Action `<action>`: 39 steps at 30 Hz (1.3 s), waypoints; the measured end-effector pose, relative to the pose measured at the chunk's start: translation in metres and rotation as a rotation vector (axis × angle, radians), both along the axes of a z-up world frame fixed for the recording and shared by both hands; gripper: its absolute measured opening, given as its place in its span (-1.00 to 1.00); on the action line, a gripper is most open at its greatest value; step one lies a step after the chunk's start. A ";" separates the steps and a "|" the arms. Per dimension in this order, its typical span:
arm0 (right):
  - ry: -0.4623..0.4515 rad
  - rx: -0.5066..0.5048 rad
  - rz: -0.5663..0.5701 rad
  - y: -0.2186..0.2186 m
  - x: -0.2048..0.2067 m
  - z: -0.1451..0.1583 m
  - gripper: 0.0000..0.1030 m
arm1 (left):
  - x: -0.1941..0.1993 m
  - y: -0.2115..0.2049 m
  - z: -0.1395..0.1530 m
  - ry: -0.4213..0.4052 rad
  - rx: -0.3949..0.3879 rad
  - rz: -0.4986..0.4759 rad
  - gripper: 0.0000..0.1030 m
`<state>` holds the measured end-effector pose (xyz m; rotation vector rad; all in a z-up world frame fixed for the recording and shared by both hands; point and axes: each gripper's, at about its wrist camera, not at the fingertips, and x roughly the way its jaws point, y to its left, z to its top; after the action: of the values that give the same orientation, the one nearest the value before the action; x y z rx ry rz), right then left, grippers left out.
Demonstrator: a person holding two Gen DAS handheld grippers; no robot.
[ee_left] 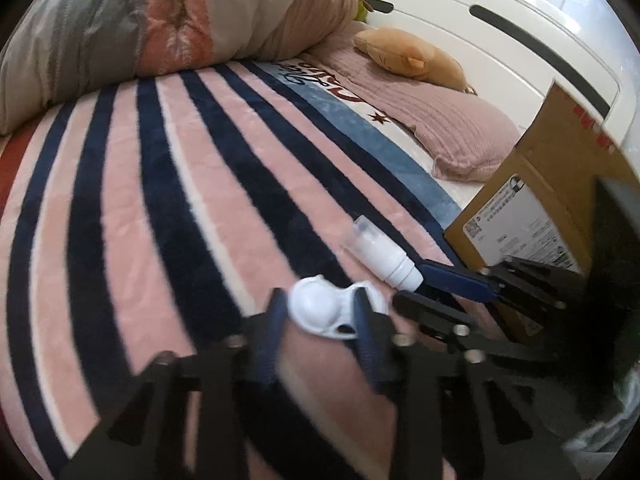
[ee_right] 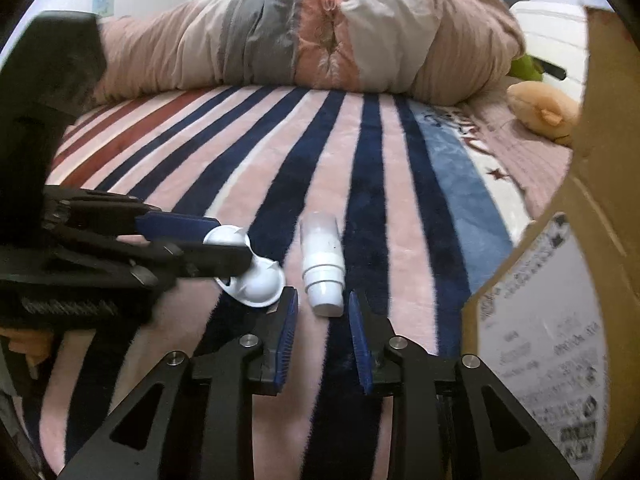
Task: Organize rigid objects
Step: 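Grasp the white lens case with the left tool while the right tool grasps the small white bottle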
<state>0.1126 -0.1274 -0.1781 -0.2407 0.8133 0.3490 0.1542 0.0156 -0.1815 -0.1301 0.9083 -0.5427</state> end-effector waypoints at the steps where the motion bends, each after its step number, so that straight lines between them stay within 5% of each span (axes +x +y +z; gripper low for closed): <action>1: 0.012 0.004 0.010 0.001 0.004 -0.002 -0.43 | -0.003 0.005 0.002 -0.003 -0.001 0.011 -0.47; 8: 0.020 0.021 0.004 0.004 0.011 -0.001 -0.63 | -0.016 0.016 -0.001 0.020 -0.003 0.033 -0.42; 10: 0.017 0.016 0.005 0.004 0.003 0.000 -0.63 | -0.016 0.014 -0.001 0.019 -0.005 0.031 -0.15; 20: 0.006 0.009 -0.011 -0.010 -0.047 -0.002 -0.62 | -0.005 -0.012 -0.006 0.002 0.054 -0.014 0.44; 24: -0.006 0.015 -0.003 -0.010 -0.046 -0.004 -0.62 | 0.001 -0.026 -0.009 -0.021 0.109 0.000 0.42; 26: -0.009 0.015 -0.001 -0.009 -0.045 -0.004 -0.62 | 0.002 -0.030 -0.010 -0.029 0.138 0.010 0.13; 39: -0.037 -0.007 0.033 0.004 -0.029 -0.007 -0.53 | -0.023 0.001 0.012 -0.063 0.088 0.065 0.11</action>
<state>0.0832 -0.1235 -0.1852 -0.2667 0.7746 0.3712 0.1315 0.0161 -0.1693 -0.0624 0.8618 -0.4436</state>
